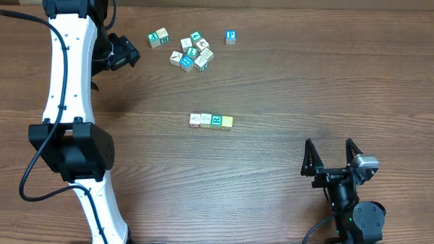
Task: Form a horizontal line
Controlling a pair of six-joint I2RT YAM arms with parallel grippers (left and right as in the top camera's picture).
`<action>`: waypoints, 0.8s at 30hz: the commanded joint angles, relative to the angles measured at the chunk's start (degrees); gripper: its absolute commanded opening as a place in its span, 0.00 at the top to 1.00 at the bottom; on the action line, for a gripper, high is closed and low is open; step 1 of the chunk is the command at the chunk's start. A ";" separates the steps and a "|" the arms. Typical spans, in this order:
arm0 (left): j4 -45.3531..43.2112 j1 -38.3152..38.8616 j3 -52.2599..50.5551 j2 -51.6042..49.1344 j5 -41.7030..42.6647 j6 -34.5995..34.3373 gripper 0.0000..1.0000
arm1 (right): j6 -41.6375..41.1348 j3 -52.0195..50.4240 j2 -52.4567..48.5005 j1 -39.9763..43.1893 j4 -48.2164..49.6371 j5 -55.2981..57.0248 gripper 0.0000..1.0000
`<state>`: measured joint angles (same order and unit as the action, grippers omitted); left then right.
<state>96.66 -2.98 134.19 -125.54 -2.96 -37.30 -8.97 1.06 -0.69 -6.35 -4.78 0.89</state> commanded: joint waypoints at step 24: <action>-0.09 0.94 0.00 1.09 0.02 0.48 0.00 | 0.07 -0.59 0.52 0.37 0.11 0.50 0.00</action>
<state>96.64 -2.98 134.19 -125.54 -2.96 -37.30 -8.99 1.06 -0.69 -6.35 -4.75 0.89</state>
